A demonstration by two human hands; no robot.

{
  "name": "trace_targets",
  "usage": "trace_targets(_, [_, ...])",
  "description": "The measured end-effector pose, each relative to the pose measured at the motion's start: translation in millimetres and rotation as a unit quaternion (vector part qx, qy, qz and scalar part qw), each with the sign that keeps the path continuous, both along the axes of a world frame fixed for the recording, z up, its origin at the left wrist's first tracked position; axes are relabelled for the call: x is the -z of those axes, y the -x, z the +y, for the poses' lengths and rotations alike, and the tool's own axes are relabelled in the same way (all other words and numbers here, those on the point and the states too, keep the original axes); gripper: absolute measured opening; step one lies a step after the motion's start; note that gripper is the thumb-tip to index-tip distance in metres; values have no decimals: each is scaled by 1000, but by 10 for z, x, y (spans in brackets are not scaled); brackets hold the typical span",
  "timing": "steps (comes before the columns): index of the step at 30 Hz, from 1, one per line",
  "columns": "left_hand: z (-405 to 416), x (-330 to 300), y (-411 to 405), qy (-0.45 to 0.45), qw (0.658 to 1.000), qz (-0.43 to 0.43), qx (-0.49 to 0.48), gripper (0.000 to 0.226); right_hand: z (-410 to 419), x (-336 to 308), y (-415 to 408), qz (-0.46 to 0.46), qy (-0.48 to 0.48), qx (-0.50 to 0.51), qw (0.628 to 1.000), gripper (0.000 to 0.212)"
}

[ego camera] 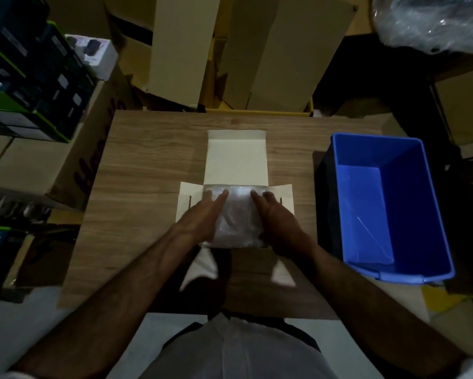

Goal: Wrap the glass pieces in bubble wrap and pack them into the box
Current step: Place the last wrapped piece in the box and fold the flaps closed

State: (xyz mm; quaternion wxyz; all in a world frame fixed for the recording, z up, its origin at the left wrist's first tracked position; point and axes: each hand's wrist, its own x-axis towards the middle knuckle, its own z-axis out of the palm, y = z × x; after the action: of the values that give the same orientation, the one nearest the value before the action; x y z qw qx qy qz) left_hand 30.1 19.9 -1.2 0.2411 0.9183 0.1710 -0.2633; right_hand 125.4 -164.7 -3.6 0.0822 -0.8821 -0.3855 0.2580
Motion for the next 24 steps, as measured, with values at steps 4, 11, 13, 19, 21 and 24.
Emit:
trace_targets(4, [-98, 120, -26, 2, 1000, -18, 6, 77, 154, 200, 83, -1, 37, -1, 999, 118])
trace_targets(11, [-135, 225, -31, 37, 998, -31, -36, 66, 315, 369, 97, 28, 81, 15, 996, 135])
trace_targets(13, [-61, 190, -68, 59, 997, 35, -25, 93, 301, 336, 80, 47, 89, 8, 995, 135])
trace_targets(19, [142, 137, -249, 61, 996, 57, -42, 108, 240, 121, -265, 152, 46, 11, 987, 82])
trace_targets(21, [128, 224, -217, 52, 997, 44, -23, 117, 188, 72, -263, 76, 25, 31, 996, 82])
trace_targets(24, [-9, 358, -128, 64, 998, 19, -14, 103, 164, 98, -87, 15, 31, -2, 999, 100])
